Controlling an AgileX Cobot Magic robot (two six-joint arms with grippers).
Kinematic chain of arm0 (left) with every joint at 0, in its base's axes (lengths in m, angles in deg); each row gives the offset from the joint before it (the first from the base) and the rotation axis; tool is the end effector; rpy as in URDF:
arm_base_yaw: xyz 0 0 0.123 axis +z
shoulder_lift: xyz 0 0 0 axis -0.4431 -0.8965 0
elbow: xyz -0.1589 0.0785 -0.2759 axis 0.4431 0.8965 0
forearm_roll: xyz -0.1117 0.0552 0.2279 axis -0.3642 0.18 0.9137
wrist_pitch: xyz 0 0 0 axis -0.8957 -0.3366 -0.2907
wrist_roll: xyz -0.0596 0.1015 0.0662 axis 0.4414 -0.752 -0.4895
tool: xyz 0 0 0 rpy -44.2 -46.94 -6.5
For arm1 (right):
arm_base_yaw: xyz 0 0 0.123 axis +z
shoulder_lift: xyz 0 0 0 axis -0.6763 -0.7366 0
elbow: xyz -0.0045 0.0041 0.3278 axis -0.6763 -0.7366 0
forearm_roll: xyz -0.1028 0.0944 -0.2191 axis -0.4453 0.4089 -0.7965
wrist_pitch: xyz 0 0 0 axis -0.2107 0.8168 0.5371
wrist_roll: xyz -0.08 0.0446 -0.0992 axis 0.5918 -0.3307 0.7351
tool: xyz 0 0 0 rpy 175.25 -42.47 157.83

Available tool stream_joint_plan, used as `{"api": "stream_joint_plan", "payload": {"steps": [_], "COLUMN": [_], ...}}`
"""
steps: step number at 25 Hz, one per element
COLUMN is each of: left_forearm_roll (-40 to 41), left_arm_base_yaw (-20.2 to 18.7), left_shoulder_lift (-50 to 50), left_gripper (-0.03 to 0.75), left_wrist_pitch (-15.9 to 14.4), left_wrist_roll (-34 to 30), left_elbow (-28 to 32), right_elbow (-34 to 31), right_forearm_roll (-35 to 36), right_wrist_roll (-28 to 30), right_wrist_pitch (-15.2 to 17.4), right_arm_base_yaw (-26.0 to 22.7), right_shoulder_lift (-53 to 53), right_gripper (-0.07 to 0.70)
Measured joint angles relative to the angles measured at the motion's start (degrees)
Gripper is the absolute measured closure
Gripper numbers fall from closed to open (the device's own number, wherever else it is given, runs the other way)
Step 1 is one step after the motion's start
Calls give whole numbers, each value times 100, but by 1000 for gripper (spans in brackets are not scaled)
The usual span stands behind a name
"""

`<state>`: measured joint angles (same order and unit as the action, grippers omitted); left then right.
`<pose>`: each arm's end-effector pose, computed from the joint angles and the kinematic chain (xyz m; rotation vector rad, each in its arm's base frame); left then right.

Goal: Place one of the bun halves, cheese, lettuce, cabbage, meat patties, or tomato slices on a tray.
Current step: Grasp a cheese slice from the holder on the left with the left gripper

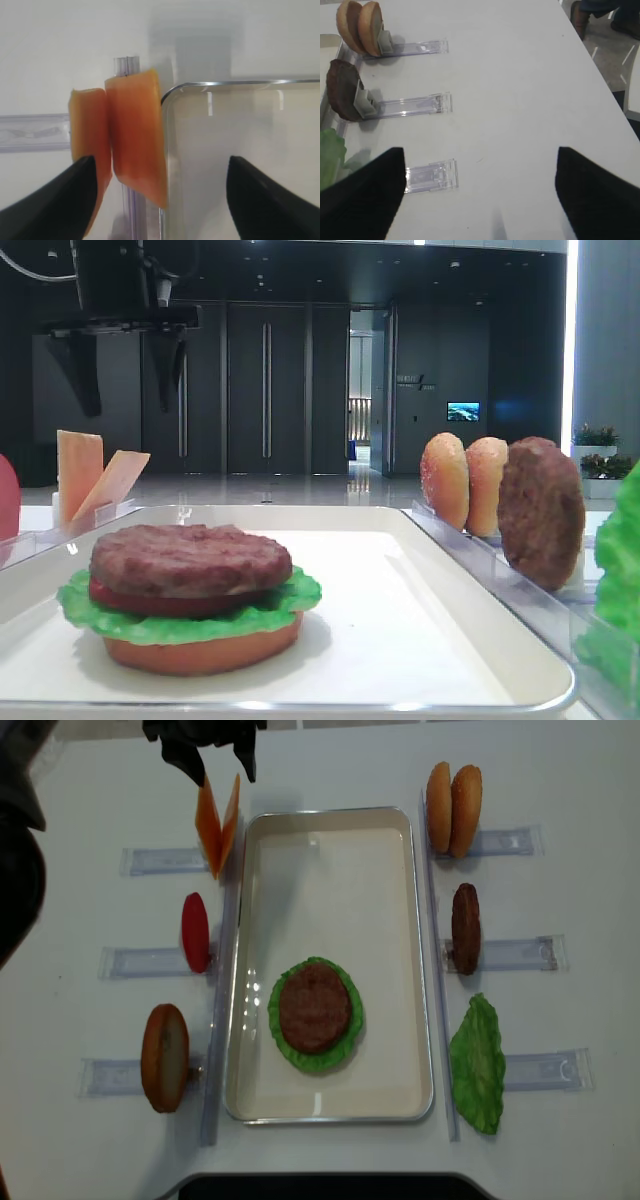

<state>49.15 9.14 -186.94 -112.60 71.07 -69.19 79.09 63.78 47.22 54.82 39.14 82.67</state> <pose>0.4850 -0.1417 0.2497 -0.0162 2.8639 -0.0386 -0.0082 0.0029 0.2547 0.0607 2.1007 -0.0126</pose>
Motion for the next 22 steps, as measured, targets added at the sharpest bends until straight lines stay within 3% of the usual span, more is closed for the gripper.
{"api": "stream_joint_plan", "payload": {"steps": [22], "left_forearm_roll": [237], "left_arm_base_yaw": [0], "left_shoulder_lift": [-492], "left_gripper": [104], "left_wrist_pitch": [0], "left_wrist_roll": [0], "left_elbow": [0], "right_elbow": [0], "right_forearm_roll": [0], "right_wrist_roll": [0], "right_wrist_pitch": [0], "right_arm_base_yaw": [0], "right_shoulder_lift": [0], "right_gripper": [54]}}
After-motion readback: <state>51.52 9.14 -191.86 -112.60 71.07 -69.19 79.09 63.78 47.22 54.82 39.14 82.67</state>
